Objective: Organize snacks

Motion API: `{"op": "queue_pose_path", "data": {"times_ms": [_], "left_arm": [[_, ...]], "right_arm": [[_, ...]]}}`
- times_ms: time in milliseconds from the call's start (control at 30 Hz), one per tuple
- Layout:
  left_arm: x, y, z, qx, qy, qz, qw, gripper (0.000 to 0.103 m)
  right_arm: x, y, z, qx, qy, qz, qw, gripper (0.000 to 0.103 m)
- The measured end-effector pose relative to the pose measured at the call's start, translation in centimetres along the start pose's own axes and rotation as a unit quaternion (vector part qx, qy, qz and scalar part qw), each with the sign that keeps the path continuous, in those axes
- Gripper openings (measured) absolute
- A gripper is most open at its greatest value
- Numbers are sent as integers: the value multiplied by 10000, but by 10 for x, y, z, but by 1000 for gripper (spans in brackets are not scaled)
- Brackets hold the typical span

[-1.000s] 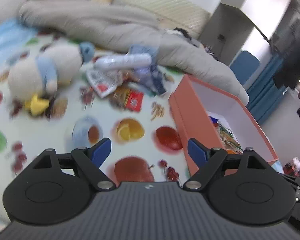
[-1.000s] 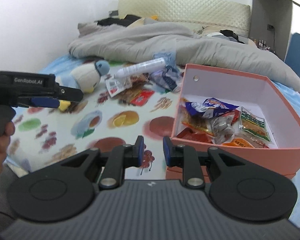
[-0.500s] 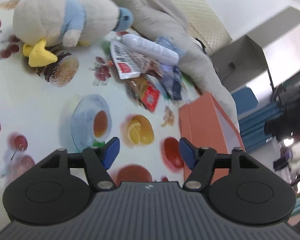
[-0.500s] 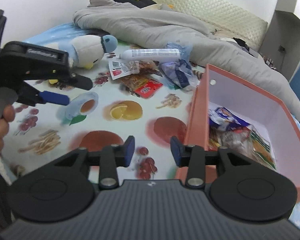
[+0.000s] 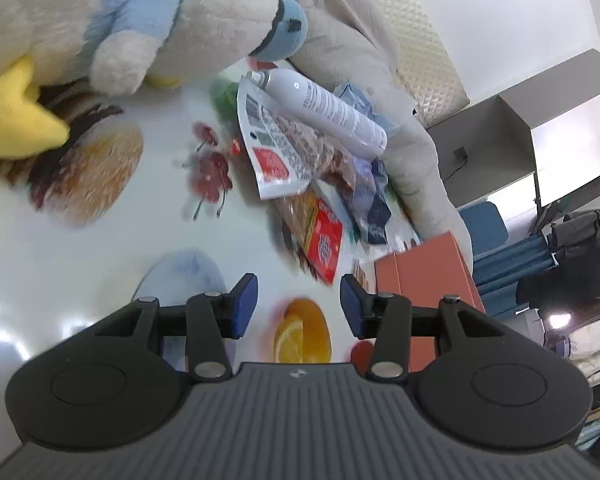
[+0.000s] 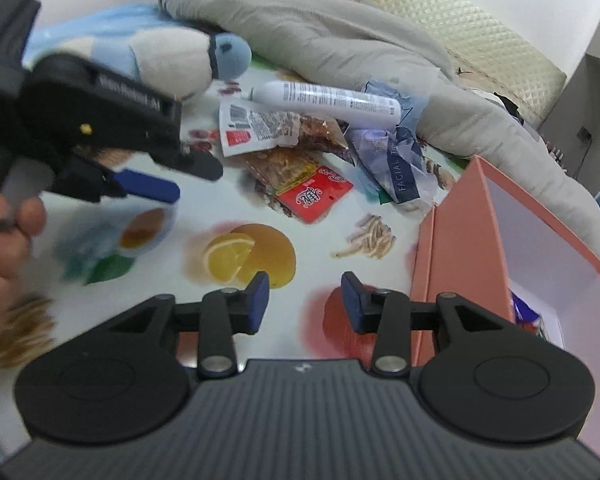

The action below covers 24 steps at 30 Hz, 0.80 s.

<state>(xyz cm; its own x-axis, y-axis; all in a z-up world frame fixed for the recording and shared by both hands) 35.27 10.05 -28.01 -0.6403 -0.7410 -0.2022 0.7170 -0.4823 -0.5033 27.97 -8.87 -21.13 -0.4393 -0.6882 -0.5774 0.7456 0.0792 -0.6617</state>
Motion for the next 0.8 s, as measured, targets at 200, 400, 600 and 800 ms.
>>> {"op": "queue_pose_path", "data": {"times_ms": [200,400,600,800], "left_arm": [[-14,25,8,-184,261,53,9995,52],[-28,46,5,-244,189,108,9995,52],[-42,59,3,-95,86,90,9999,52],[-50,63,1,257,-132,69,9996,52]], "right_arm": [[-7,39,2,49,-227,-70,9997,42],[-11,71,8,157,-31,-102,9998,42],[-19,86,11,220,-60,-17,9997,42],[-28,96,14,253,-160,40,9995,42]]}}
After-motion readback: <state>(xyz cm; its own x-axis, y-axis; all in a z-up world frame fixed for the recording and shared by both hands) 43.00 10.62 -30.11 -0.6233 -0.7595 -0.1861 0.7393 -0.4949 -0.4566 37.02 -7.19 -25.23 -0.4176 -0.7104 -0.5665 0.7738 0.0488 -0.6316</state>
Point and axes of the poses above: each gripper's, at about its wrist camera, not at the fingertips, and y roughly the way its jaws point, z to its right, x to its underside, the point moved 6 cm from there along y, roughly the way its jaws point, and after that the axes turned 13 degrees about -y, right-handed, at the moved point
